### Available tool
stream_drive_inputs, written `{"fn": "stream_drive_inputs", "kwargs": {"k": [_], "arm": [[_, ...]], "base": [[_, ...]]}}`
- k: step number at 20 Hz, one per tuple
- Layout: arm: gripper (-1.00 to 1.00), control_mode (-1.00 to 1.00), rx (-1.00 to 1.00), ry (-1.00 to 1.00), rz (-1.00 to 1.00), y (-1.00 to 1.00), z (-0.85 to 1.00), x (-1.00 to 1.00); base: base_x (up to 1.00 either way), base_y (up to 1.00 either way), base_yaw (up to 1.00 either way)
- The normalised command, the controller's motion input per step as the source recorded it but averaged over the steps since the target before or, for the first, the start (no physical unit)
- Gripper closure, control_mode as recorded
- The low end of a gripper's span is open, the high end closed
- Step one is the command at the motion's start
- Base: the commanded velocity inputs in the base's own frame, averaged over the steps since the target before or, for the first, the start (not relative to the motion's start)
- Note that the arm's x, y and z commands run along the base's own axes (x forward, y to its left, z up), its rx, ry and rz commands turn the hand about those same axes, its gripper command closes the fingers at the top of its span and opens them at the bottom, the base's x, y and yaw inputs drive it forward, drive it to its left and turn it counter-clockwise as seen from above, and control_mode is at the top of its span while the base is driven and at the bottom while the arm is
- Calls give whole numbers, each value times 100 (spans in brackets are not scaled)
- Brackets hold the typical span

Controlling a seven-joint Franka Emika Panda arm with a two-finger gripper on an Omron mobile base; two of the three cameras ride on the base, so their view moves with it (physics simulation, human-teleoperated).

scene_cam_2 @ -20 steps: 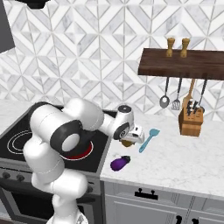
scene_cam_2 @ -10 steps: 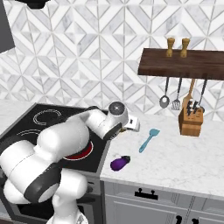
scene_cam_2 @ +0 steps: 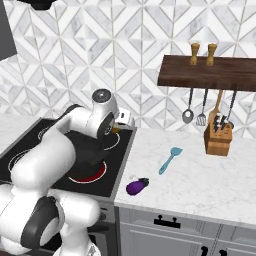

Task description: Put the eggplant and avocado in the pot. Retrieve the spatula and lightly stir the vegetables in the pot.

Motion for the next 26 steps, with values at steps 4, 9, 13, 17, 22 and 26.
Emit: {"fn": "stream_drive_inputs", "kwargs": {"k": [4,9,13,17,22,26], "arm": [[100,-100,0,41,6,100,78,0],[100,-100,-6,34,5,92,-29,0],[100,-100,-10,16,1,52,-96,0],[100,-100,-11,5,0,34,-100,0],[100,-100,-1,0,4,12,-99,27],[100,-100,0,0,5,0,-87,5]], "base": [[0,0,0],[0,0,0],[0,0,0],[0,0,0],[0,0,0],[0,0,0]]}}
